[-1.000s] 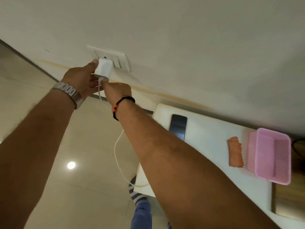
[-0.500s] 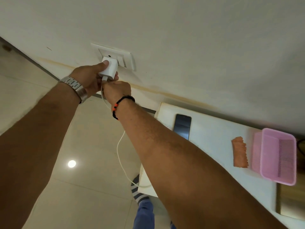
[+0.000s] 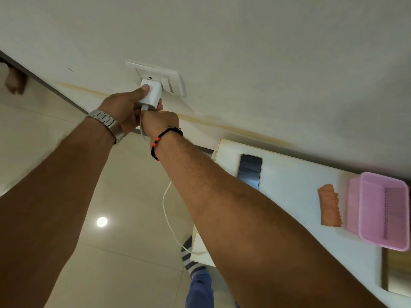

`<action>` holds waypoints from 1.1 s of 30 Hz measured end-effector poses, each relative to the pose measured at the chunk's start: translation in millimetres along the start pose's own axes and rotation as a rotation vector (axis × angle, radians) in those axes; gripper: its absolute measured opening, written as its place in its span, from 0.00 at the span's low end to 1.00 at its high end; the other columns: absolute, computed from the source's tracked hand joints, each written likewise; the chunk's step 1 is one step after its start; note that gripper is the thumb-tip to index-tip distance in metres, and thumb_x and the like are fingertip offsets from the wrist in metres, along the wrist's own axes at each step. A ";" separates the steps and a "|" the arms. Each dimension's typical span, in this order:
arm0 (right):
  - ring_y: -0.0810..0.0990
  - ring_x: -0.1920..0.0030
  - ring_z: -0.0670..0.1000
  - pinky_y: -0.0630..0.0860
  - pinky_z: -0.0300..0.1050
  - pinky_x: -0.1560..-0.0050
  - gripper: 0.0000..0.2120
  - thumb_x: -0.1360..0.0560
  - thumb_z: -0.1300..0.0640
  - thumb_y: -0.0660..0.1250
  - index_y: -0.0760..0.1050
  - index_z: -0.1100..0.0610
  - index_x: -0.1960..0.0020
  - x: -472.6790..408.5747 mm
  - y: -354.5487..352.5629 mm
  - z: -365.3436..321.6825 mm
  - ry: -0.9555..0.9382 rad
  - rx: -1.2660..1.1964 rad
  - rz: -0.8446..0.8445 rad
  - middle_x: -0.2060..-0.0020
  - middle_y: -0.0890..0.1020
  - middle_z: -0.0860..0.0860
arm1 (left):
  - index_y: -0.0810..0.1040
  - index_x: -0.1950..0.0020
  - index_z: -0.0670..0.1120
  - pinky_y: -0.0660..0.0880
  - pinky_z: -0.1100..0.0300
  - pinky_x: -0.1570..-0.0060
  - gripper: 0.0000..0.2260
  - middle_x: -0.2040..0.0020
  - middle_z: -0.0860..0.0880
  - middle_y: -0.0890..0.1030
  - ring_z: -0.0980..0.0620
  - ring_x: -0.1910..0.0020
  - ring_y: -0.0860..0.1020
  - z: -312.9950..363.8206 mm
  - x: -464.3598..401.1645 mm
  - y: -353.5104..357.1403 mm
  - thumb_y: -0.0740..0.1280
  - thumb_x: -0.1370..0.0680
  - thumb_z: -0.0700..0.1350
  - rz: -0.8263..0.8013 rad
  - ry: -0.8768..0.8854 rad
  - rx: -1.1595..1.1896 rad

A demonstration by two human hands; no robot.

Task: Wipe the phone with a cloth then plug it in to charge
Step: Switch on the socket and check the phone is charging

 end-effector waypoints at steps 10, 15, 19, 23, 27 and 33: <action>0.80 0.58 0.48 0.74 0.37 0.58 0.09 0.25 0.52 0.71 0.85 0.57 0.51 13.7 -28.9 4.4 -0.149 0.063 -0.092 0.57 0.85 0.50 | 0.82 0.40 0.44 0.82 0.51 0.46 0.28 0.41 0.42 0.85 0.47 0.45 0.85 15.7 3.4 -17.3 0.73 0.28 0.65 0.388 0.157 -0.398; 0.83 0.55 0.47 0.81 0.44 0.47 0.04 0.26 0.57 0.72 0.85 0.51 0.57 26.0 -85.6 38.5 -0.155 -0.022 -0.041 0.60 0.85 0.45 | 0.79 0.37 0.44 0.72 0.68 0.48 0.23 0.46 0.51 0.79 0.55 0.52 0.76 24.5 67.5 17.3 0.70 0.24 0.59 0.690 0.713 -0.729; 0.82 0.58 0.46 0.81 0.43 0.51 0.08 0.27 0.57 0.71 0.83 0.48 0.63 37.4 -139.1 75.9 -0.125 -0.013 0.030 0.63 0.84 0.44 | 0.82 0.45 0.43 0.70 0.73 0.56 0.14 0.53 0.51 0.81 0.56 0.61 0.76 -2.8 98.3 59.4 0.70 0.21 0.52 0.589 0.838 -0.757; 0.84 0.54 0.45 0.83 0.45 0.44 0.08 0.26 0.57 0.72 0.83 0.46 0.62 50.5 -185.3 114.5 -0.065 -0.012 0.070 0.60 0.86 0.43 | 0.84 0.53 0.45 0.81 0.58 0.57 0.09 0.60 0.48 0.85 0.55 0.63 0.82 -58.2 101.6 99.5 0.70 0.20 0.49 0.278 0.679 -0.790; 0.84 0.53 0.47 0.83 0.46 0.45 0.04 0.25 0.56 0.72 0.84 0.48 0.57 60.7 -222.4 150.5 -0.031 0.024 0.079 0.57 0.86 0.45 | 0.84 0.54 0.46 0.82 0.48 0.59 0.04 0.62 0.49 0.85 0.49 0.63 0.83 -107.2 109.5 118.1 0.72 0.21 0.44 0.218 0.528 -0.770; 0.85 0.49 0.51 0.82 0.52 0.40 0.04 0.24 0.57 0.72 0.85 0.52 0.50 76.7 -245.6 177.4 0.016 0.071 0.077 0.53 0.87 0.49 | 0.78 0.33 0.42 0.79 0.59 0.44 0.14 0.41 0.44 0.84 0.53 0.45 0.82 -72.3 95.7 101.0 0.68 0.19 0.40 0.380 0.457 -0.477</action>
Point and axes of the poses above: each hand's wrist, its own x-axis away from the middle knuckle, its own y-axis out of the palm, z = x × y, the point moved 7 cm from there along -x, towards the middle knuckle
